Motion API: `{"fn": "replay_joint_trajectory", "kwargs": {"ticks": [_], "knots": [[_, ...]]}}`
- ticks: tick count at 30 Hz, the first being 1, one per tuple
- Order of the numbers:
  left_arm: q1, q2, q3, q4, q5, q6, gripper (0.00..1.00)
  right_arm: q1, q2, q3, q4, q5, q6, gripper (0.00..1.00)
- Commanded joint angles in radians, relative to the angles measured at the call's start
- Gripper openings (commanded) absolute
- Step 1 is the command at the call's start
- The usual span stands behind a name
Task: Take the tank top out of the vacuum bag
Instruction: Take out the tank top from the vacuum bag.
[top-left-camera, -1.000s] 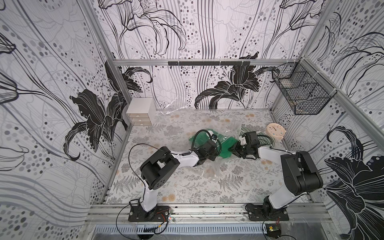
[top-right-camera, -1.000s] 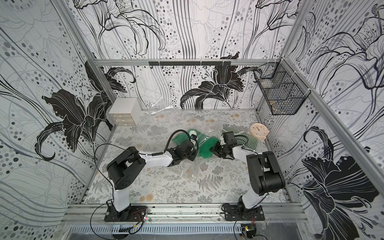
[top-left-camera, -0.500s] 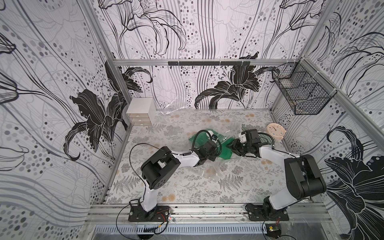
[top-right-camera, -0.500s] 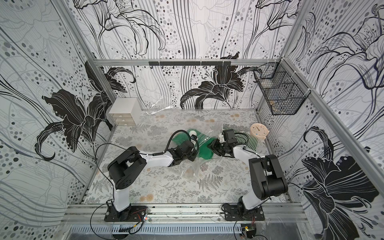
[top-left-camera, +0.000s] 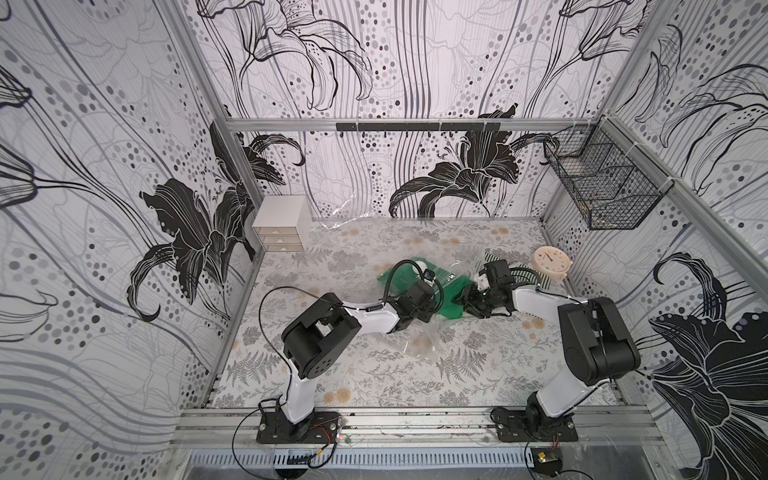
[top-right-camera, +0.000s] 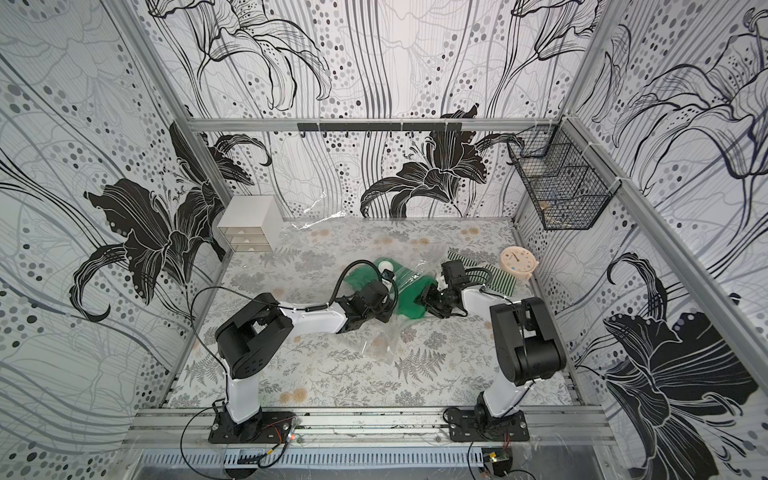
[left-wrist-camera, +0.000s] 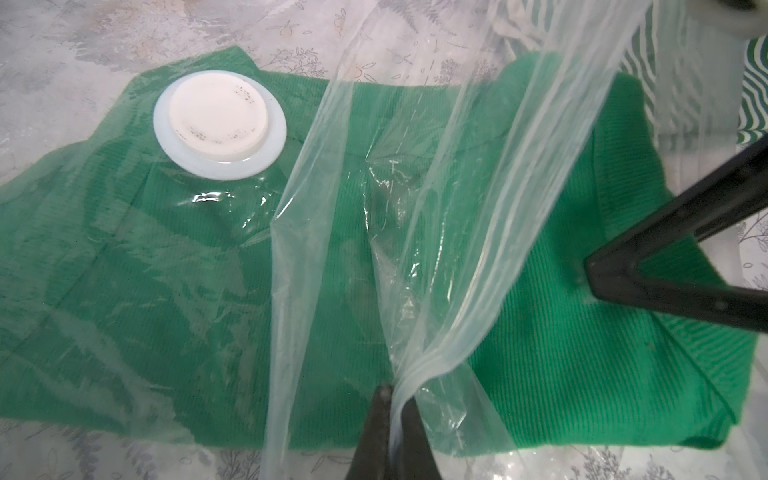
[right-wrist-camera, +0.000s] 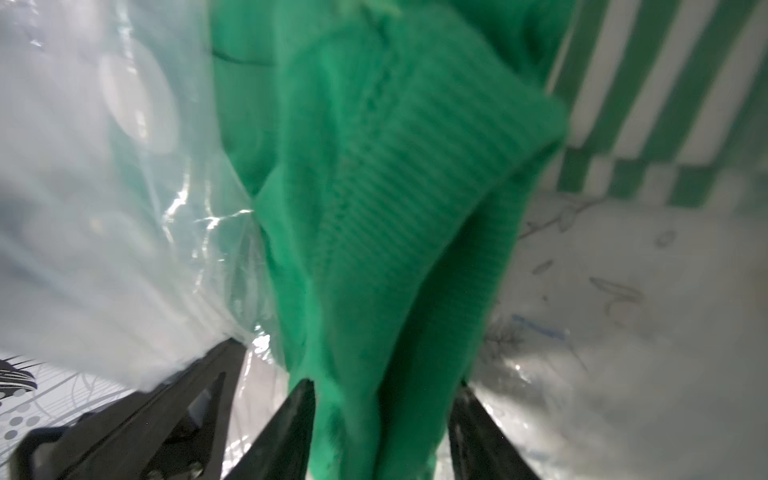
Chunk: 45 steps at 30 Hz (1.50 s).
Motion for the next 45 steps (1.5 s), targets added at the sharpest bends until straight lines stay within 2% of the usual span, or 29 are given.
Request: {"fn": "replay_joint_trajectory", "kwargs": {"ticks": [1, 3, 6, 7, 14, 23, 30, 39, 45], "knots": [[-0.004, 0.014, 0.026, -0.008, -0.010, -0.008, 0.00, 0.013, 0.068, 0.008, 0.011, -0.018, -0.011, 0.46], [-0.005, 0.018, 0.033, -0.011, -0.008, -0.007, 0.00, 0.017, 0.085, 0.020, 0.027, -0.019, -0.004, 0.35], [-0.005, 0.022, 0.039, -0.016, -0.010, -0.005, 0.00, 0.017, 0.086, 0.042, 0.027, -0.014, 0.000, 0.05], [-0.006, 0.023, 0.039, -0.017, -0.010, -0.005, 0.00, 0.018, 0.074, 0.043, 0.038, -0.020, 0.009, 0.00], [-0.006, 0.030, 0.018, -0.019, -0.016, -0.014, 0.00, 0.016, -0.022, 0.042, 0.121, -0.062, 0.100, 0.00], [-0.002, 0.052, 0.011, -0.055, -0.066, -0.036, 0.00, -0.043, -0.244, -0.032, 0.004, -0.019, 0.108, 0.00], [0.031, 0.071, 0.050, -0.081, -0.082, -0.040, 0.00, -0.126, -0.417, -0.123, -0.168, -0.001, 0.054, 0.00], [0.097, 0.141, 0.193, -0.166, -0.086, -0.009, 0.00, -0.199, -0.610, -0.163, -0.552, 0.033, -0.078, 0.00], [0.140, 0.163, 0.228, -0.183, -0.093, 0.004, 0.00, -0.239, -0.680, -0.178, -0.720, 0.028, -0.122, 0.00]]}}
